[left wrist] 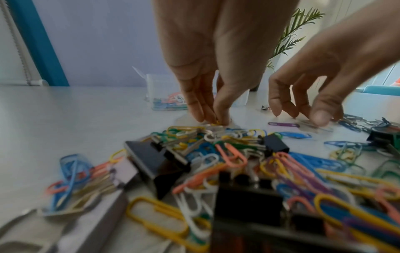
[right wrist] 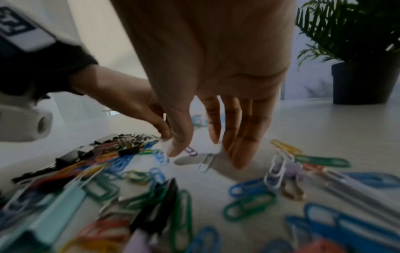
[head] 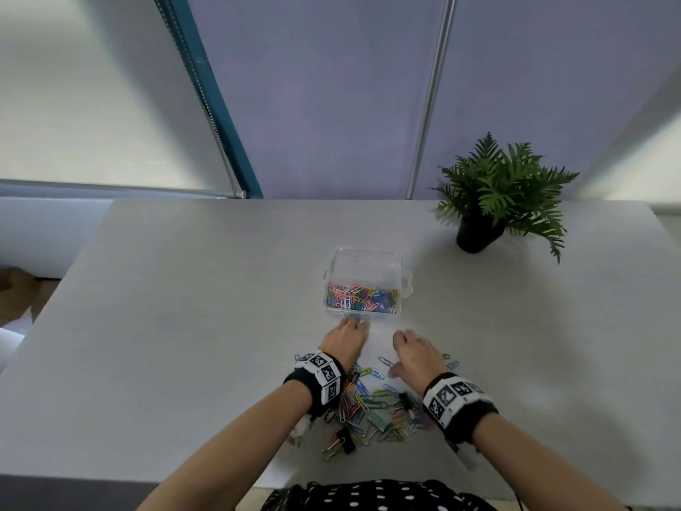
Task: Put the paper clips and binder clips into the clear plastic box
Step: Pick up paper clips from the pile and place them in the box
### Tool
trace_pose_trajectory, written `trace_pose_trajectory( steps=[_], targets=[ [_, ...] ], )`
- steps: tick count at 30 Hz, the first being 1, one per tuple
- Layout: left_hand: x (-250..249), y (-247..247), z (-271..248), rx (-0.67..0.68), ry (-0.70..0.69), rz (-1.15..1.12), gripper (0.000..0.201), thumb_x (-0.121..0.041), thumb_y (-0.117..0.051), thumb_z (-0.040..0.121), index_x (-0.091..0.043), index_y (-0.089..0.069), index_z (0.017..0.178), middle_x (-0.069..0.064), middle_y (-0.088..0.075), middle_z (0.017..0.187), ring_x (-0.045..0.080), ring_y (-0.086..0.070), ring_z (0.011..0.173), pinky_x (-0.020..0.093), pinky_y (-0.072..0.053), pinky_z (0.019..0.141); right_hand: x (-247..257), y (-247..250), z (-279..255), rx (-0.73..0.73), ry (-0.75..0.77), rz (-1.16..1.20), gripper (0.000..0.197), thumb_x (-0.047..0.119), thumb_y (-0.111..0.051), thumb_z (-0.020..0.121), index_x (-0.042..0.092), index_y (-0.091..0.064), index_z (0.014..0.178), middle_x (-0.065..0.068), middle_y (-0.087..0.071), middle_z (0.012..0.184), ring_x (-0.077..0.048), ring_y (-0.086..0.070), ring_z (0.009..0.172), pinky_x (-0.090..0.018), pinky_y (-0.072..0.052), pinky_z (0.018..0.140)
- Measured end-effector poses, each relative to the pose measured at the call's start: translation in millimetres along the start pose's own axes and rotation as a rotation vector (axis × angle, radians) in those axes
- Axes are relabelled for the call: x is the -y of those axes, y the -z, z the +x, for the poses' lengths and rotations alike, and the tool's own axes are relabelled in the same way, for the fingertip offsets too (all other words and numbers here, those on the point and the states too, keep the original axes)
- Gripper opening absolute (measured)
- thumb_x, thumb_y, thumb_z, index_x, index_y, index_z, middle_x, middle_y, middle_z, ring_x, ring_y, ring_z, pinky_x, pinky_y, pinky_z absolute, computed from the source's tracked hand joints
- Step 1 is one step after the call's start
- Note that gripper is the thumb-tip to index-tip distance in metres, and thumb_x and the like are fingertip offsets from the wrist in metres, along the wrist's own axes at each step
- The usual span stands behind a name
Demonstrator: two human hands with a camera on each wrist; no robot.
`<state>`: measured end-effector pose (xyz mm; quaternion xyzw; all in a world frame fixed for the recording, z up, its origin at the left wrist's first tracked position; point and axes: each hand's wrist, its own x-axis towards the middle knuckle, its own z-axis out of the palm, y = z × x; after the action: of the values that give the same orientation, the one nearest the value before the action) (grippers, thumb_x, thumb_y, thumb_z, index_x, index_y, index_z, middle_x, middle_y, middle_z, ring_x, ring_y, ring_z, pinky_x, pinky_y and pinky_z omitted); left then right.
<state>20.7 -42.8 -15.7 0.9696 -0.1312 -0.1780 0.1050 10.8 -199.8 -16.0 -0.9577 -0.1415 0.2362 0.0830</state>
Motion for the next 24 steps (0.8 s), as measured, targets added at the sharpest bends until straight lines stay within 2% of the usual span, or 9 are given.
trace_pose_trajectory(
  steps=[3, 6, 10, 13, 16, 20, 24],
  targets=[
    [-2, 4, 3, 0.050, -0.014, -0.029, 0.030, 0.002, -0.053, 0.085, 0.000, -0.045, 0.114, 0.020, -0.050, 0.122, 0.034, -0.049, 0.115, 0.041, -0.048, 0.091, 10, -11, -2, -0.022, -0.010, -0.014, 0.072, 0.037, -0.070, 0.074, 0.003, -0.034, 0.126, -0.018, -0.039, 0.132, -0.033, -0.043, 0.117, -0.039, -0.041, 0.093],
    [-9, 6, 1, 0.080, -0.115, -0.045, 0.014, 0.001, -0.052, 0.083, -0.002, -0.054, 0.097, 0.016, -0.053, 0.109, 0.031, -0.053, 0.102, 0.036, -0.045, 0.082, 20, -15, -1, -0.066, 0.038, -0.037, 0.058, 0.032, -0.064, 0.079, 0.002, -0.038, 0.122, -0.017, -0.042, 0.129, -0.030, -0.039, 0.119, -0.034, -0.033, 0.099],
    [-14, 3, -7, 0.101, -0.126, -0.057, 0.016, -0.001, -0.050, 0.086, -0.002, -0.056, 0.100, 0.017, -0.053, 0.110, 0.031, -0.054, 0.102, 0.036, -0.042, 0.085, 22, -18, -4, -0.119, 0.061, 0.082, 0.032, 0.015, -0.055, 0.085, 0.005, -0.047, 0.115, -0.012, -0.049, 0.122, -0.027, -0.045, 0.113, -0.034, -0.035, 0.093],
    [-16, 1, -13, 0.092, -0.115, -0.039, 0.018, 0.000, -0.052, 0.083, 0.000, -0.054, 0.101, 0.017, -0.052, 0.112, 0.030, -0.053, 0.103, 0.036, -0.040, 0.084, 19, -18, -8, -0.130, 0.083, 0.118, 0.022, 0.007, -0.051, 0.086, 0.005, -0.052, 0.108, -0.012, -0.053, 0.116, -0.026, -0.048, 0.110, -0.034, -0.037, 0.086],
    [-19, 1, -16, 0.096, -0.088, -0.038, 0.017, 0.000, -0.050, 0.083, 0.000, -0.054, 0.099, 0.018, -0.052, 0.111, 0.031, -0.054, 0.100, 0.037, -0.040, 0.081, 18, -16, -8, -0.121, 0.070, 0.095, 0.018, 0.008, -0.050, 0.087, 0.006, -0.052, 0.106, -0.011, -0.054, 0.116, -0.025, -0.048, 0.109, -0.034, -0.037, 0.083],
    [-19, 0, -14, 0.142, -0.068, -0.046, 0.013, 0.000, -0.053, 0.082, -0.003, -0.057, 0.094, 0.016, -0.056, 0.109, 0.032, -0.057, 0.099, 0.036, -0.044, 0.082, 20, -15, -7, -0.111, 0.083, 0.038, 0.022, 0.007, -0.048, 0.089, 0.005, -0.049, 0.110, -0.012, -0.052, 0.120, -0.026, -0.046, 0.113, -0.036, -0.038, 0.087],
    [-18, 0, -14, 0.169, -0.101, 0.003, 0.015, 0.000, -0.052, 0.084, -0.002, -0.057, 0.099, 0.018, -0.056, 0.110, 0.034, -0.055, 0.102, 0.040, -0.045, 0.085, 19, -14, -7, -0.086, 0.142, 0.083, 0.023, 0.001, -0.048, 0.087, 0.003, -0.050, 0.110, -0.015, -0.053, 0.117, -0.027, -0.051, 0.107, -0.036, -0.039, 0.084]
  ],
)
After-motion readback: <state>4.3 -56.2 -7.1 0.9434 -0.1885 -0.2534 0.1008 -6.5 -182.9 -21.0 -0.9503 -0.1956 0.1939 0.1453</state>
